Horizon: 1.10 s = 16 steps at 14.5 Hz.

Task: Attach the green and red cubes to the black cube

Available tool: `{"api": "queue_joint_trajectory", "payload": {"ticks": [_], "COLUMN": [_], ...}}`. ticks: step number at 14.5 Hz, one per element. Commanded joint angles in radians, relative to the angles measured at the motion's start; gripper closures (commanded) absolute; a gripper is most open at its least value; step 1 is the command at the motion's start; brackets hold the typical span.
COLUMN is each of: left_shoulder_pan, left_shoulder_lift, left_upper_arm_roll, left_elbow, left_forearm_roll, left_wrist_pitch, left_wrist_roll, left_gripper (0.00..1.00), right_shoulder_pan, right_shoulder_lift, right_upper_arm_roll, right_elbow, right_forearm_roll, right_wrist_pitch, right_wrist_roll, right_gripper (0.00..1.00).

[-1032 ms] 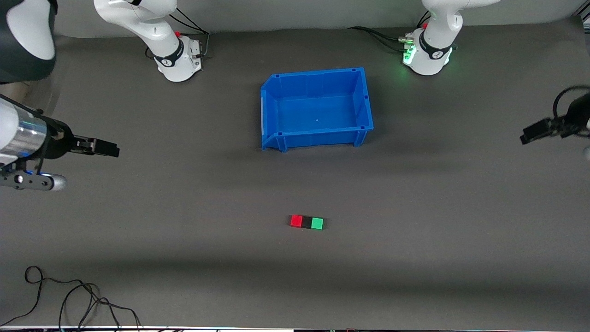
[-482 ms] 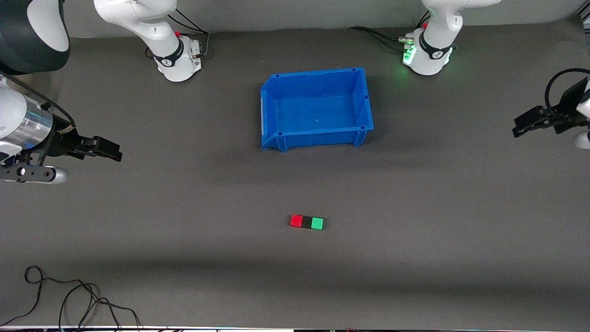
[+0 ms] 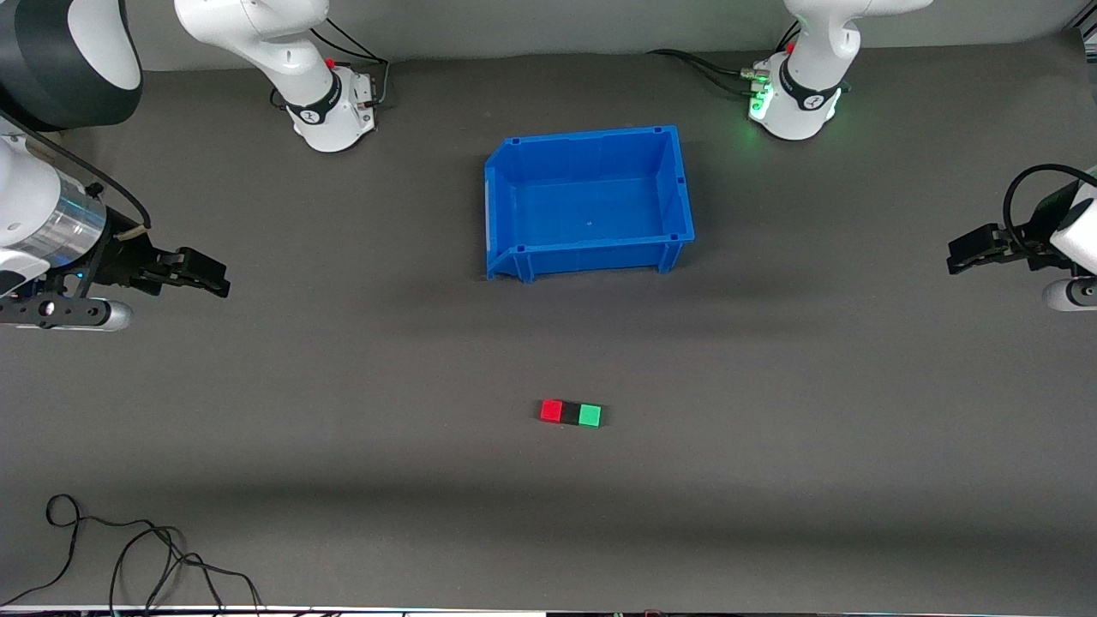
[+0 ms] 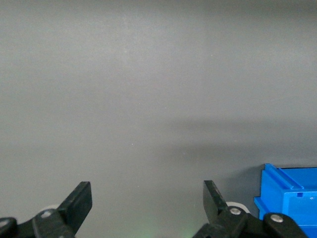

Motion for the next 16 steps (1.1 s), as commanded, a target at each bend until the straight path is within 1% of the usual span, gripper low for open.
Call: {"api": "queue_joint_trajectory", "payload": {"ticks": [1, 6, 7, 8, 9, 12, 16], "left_shoulder_pan": [-0.006, 0.000, 0.007, 0.007, 0.008, 0.036, 0.047], "left_shoulder_lift": [0.008, -0.005, -0.008, -0.010, -0.010, -0.039, -0.058], "left_upper_arm_roll": [0.002, 0.002, 0.005, 0.009, 0.011, 0.014, 0.014], "left_elbow": [0.018, 0.018, 0.018, 0.016, 0.012, -0.030, -0.068], "left_forearm_roll": [0.014, 0.000, -0.032, -0.052, -0.051, -0.051, -0.051], "left_wrist_pitch": [-0.020, -0.018, -0.020, -0.020, -0.021, -0.006, -0.003], "left_wrist_roll": [0.023, 0.024, 0.026, 0.028, 0.031, 0.032, 0.032], "left_gripper": [0.00, 0.00, 0.00, 0.00, 0.00, 0.00, 0.00], "right_shoulder_pan": [0.012, 0.009, 0.006, 0.004, 0.004, 0.006, -0.001], "right_shoulder_lift": [-0.034, -0.032, -0.032, -0.032, -0.032, -0.034, -0.036], "right_upper_arm_roll": [-0.004, -0.004, -0.006, -0.012, -0.032, -0.070, -0.070], "right_elbow": [-0.035, -0.034, -0.032, -0.032, -0.031, -0.029, -0.034], "right_forearm_roll": [-0.025, -0.025, -0.023, -0.023, -0.023, -0.019, -0.019], "right_wrist_pitch": [0.018, 0.015, 0.013, 0.013, 0.012, 0.010, 0.012], "right_wrist_roll": [-0.019, -0.019, -0.019, -0.019, -0.017, -0.017, -0.017], "right_gripper": [0.00, 0.00, 0.00, 0.00, 0.00, 0.00, 0.00]}}
